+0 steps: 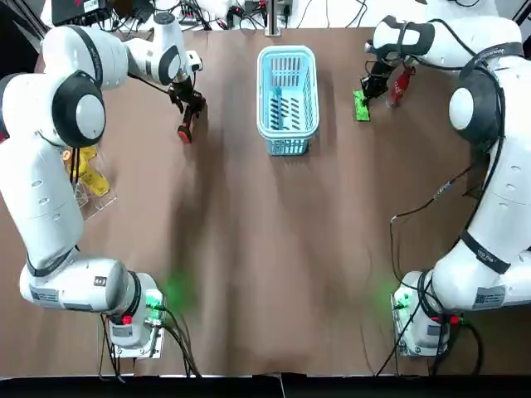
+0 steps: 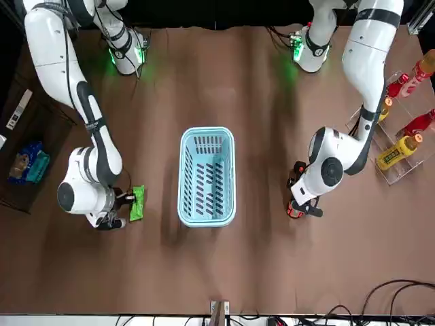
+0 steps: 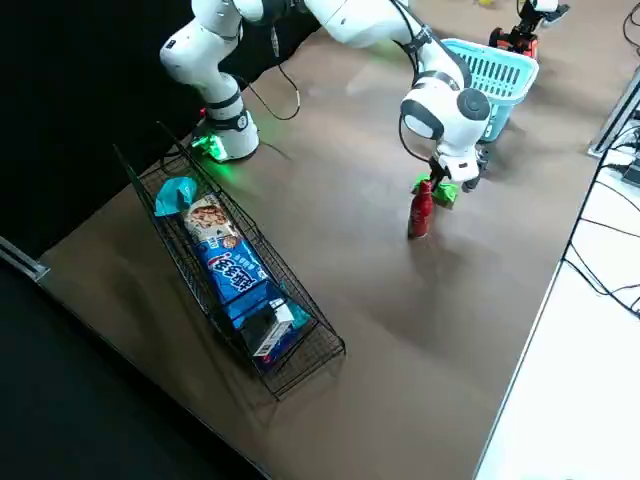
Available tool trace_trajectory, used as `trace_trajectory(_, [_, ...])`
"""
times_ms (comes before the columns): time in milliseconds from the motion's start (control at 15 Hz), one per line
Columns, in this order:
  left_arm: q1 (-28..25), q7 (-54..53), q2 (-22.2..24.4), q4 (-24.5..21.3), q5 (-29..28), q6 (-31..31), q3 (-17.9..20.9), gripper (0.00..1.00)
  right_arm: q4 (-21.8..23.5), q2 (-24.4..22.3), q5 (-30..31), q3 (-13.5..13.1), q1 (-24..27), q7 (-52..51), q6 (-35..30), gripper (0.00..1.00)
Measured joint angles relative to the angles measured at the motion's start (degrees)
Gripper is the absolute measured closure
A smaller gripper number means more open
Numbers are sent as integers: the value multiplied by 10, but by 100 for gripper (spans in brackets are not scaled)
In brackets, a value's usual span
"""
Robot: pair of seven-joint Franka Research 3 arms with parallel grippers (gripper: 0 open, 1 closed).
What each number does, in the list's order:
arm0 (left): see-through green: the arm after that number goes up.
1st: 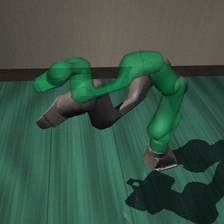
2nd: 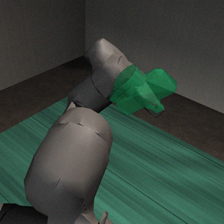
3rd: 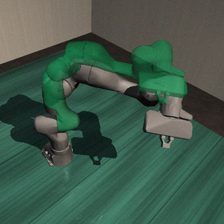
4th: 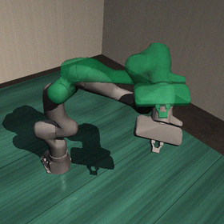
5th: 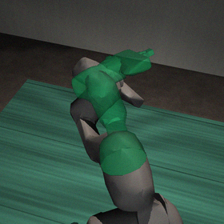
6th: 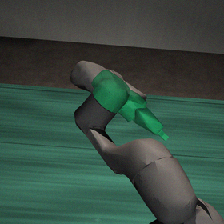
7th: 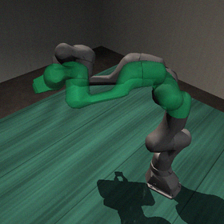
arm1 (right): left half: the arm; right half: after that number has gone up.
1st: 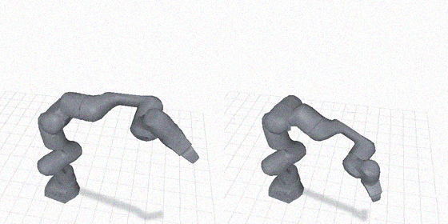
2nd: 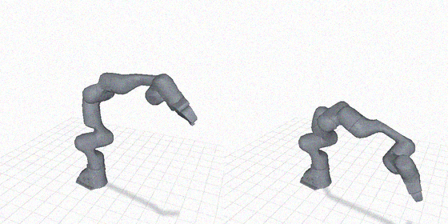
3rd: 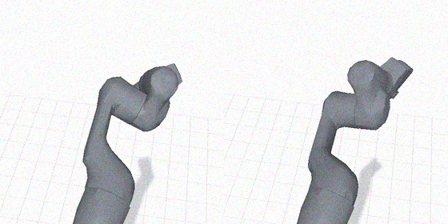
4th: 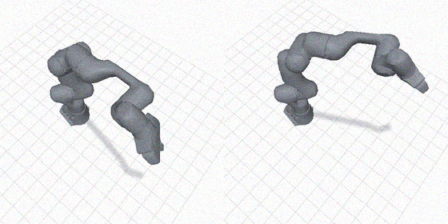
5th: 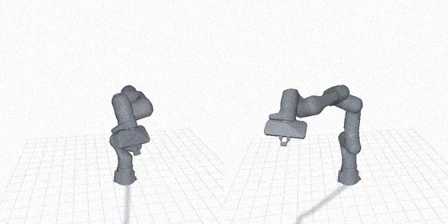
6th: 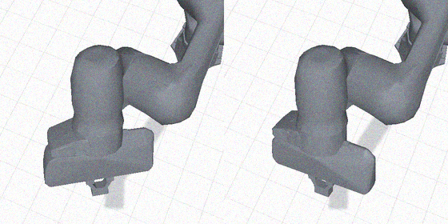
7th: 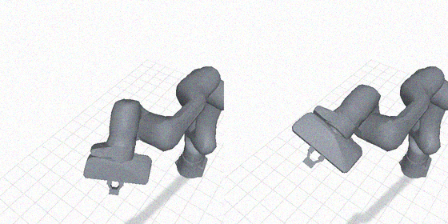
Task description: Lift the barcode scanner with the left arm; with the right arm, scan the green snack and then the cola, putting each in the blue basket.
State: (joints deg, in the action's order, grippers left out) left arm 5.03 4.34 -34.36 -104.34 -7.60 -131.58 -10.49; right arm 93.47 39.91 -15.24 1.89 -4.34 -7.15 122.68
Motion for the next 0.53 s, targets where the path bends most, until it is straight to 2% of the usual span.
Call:
trace_trajectory(67, [0,0,0,0,0,0,0,21,0,0,0,0,0,3,-1,99])
trace_trajectory(200, [0,0,0,0,0,-1,0,38,-3,0,-1,0,0,7,-16,99])
trace_trajectory(333, [0,0,0,0,0,-1,0,42,-8,0,-1,0,-2,8,-44,99])
trace_trajectory(533, [0,2,-1,0,0,-1,-1,69,-21,-15,-1,5,-6,9,-114,99])
